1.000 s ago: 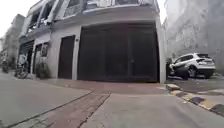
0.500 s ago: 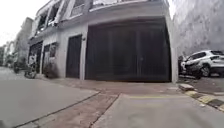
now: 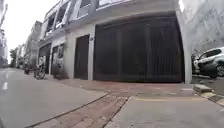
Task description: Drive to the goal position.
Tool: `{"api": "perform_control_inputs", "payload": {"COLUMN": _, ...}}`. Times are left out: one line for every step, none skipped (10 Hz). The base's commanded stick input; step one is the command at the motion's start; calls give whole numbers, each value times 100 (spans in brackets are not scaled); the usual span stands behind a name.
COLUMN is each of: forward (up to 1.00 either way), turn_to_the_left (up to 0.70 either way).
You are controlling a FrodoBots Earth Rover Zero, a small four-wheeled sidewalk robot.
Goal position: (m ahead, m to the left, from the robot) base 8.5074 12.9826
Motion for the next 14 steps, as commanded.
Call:
{"api": "perform_control_inputs", "payload": {"forward": 46, "turn_to_the_left": 46}}
{"api": "perform_control_inputs", "payload": {"forward": 46, "turn_to_the_left": 46}}
{"api": "perform_control_inputs", "payload": {"forward": 46, "turn_to_the_left": 46}}
{"api": "perform_control_inputs", "payload": {"forward": 46, "turn_to_the_left": 46}}
{"api": "perform_control_inputs", "payload": {"forward": 46, "turn_to_the_left": 46}}
{"api": "perform_control_inputs", "payload": {"forward": 46, "turn_to_the_left": 46}}
{"api": "perform_control_inputs", "payload": {"forward": 46, "turn_to_the_left": 46}}
{"api": "perform_control_inputs", "payload": {"forward": 46, "turn_to_the_left": 46}}
{"api": "perform_control_inputs", "payload": {"forward": 46, "turn_to_the_left": 46}}
{"api": "perform_control_inputs", "payload": {"forward": 46, "turn_to_the_left": 46}}
{"api": "perform_control_inputs", "payload": {"forward": 46, "turn_to_the_left": 46}}
{"api": "perform_control_inputs", "payload": {"forward": 46, "turn_to_the_left": 46}}
{"api": "perform_control_inputs", "payload": {"forward": 46, "turn_to_the_left": 46}}
{"api": "perform_control_inputs", "payload": {"forward": 46, "turn_to_the_left": 46}}
